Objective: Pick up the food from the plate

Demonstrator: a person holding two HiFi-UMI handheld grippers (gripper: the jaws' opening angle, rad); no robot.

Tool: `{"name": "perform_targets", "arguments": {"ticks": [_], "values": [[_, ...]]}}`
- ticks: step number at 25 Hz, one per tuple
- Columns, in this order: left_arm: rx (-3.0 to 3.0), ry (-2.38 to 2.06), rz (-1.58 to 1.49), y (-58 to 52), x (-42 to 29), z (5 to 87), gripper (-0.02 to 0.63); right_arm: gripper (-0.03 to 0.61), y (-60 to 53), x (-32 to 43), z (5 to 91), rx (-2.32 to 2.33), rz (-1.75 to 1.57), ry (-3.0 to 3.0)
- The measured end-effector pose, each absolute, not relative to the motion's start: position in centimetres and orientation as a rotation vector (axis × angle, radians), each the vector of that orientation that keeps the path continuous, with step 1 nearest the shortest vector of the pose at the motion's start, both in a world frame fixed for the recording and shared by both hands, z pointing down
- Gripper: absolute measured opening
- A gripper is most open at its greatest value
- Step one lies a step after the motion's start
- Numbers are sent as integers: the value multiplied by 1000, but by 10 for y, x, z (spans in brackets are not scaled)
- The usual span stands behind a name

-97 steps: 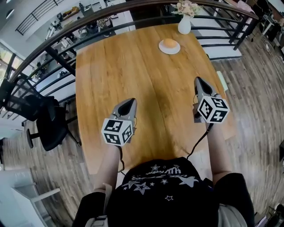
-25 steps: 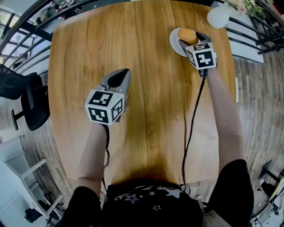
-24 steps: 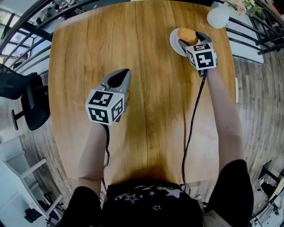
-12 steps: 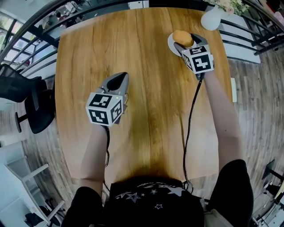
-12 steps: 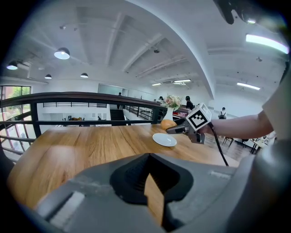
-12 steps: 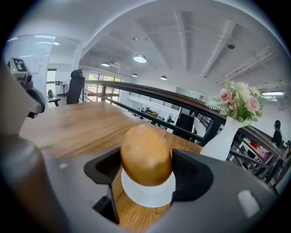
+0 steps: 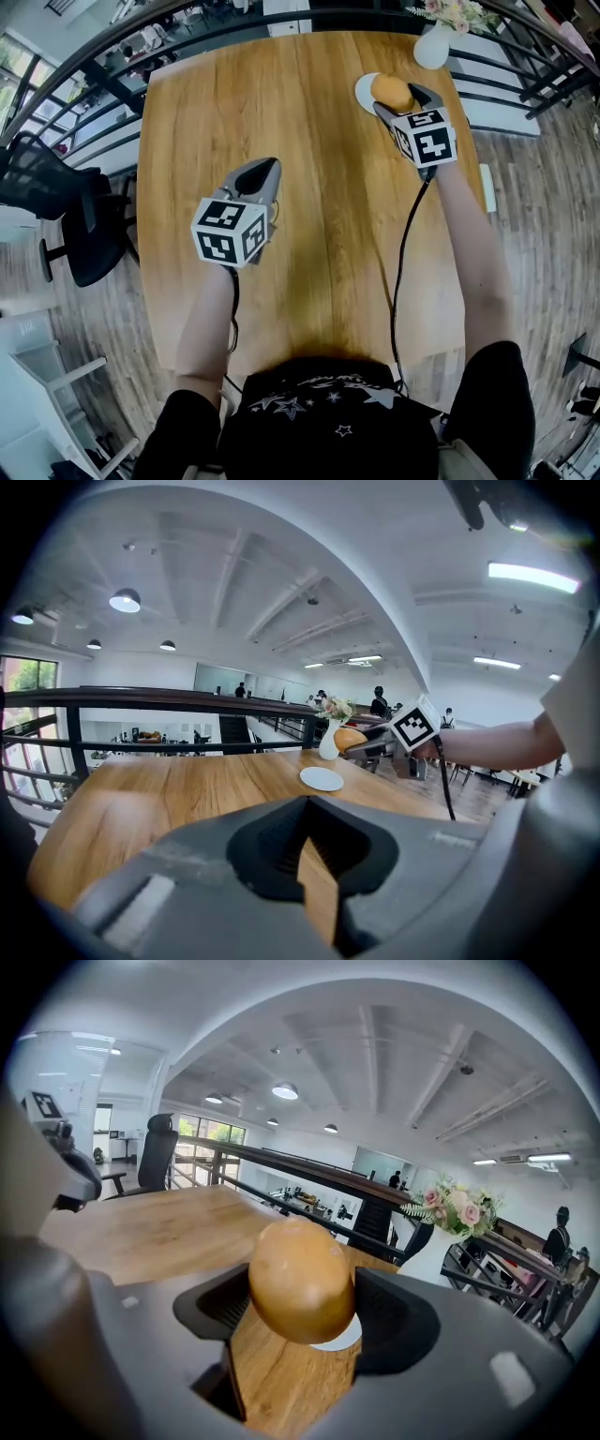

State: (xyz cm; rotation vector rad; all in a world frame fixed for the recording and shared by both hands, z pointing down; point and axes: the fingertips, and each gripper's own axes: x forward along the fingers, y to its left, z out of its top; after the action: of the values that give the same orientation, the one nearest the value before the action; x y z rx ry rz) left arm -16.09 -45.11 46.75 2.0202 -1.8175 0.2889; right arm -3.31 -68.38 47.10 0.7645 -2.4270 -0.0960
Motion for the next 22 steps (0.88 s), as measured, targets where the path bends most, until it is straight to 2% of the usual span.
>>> {"name": "perform_targets", "arguments": {"ticks": [22], "values": [[2121, -1743, 205, -287, -151, 425, -2, 350, -474, -11, 401, 904, 23, -2521]]}}
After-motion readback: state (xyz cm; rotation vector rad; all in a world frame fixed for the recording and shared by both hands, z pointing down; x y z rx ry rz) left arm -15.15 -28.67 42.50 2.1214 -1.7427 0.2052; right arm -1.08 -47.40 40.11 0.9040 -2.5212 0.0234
